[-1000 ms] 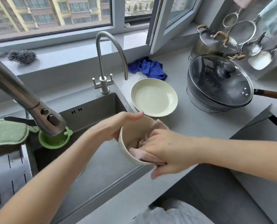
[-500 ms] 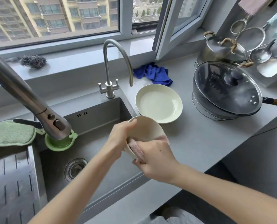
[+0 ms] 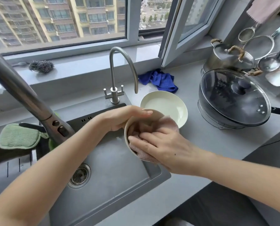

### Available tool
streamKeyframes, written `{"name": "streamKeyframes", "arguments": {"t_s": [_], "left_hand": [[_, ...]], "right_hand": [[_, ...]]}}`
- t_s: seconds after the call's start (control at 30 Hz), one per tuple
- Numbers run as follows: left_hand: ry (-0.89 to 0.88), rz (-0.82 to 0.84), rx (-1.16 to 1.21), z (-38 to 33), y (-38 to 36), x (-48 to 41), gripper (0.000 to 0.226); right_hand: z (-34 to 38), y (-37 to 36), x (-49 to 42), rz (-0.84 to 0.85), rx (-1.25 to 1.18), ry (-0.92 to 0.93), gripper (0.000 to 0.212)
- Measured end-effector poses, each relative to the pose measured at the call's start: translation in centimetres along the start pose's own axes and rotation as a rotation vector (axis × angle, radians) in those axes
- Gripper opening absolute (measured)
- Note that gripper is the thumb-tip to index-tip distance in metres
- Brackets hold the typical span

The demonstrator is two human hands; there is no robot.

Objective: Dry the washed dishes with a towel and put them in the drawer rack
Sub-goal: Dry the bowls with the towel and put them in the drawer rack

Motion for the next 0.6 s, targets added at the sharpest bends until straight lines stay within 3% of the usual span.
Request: {"name": "streamKeyframes", "arguments": {"t_s": [0.07, 0.17, 0.27, 0.37, 0.53, 0.6], "left_hand": [[-0.053, -0.005, 0.062, -0.1, -0.2, -0.2, 0.044], [-0.124, -0.064, 0.087, -0.4, -0.6, -0.4, 0.036], [-0.103, -0.093, 0.048, 0.9, -0.9, -0.8, 0.025], [-0.024, -0.074, -0.019, 2.8, -2.0, -1.1, 0.033], [0.102, 0.178, -0.091, 2.6, -5.2, -1.2, 0.023], [0.157, 0.260, -0.015, 2.0, -5.7, -1.4, 0.026]], "right_hand": [[0.0, 0.5, 0.1, -0.005, -0.037, -0.112, 0.084], [0.6, 0.0, -0.1, -0.081, -0.184, -0.219, 0.073], [1.5, -2.1, 0.3, -0.003, -0.309, -0.215, 0.064], [2.4, -3.2, 1.5, 0.138, -0.249, -0.067, 0.055], [2.7, -2.4, 2.8, 0.319, -0.159, 0.250, 0.058], [2.4, -2.3, 2.7, 0.321, -0.074, 0.353, 0.044]]}}
Point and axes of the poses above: each hand's wrist, its own x-axis away from the middle knuckle, its own y-axis out of the back of the hand, z = x × y, the point moved 8 cm from there along -x, towards the middle knuckle, and after that the axes turned 15 degrees about y, right-handed, at the moved point
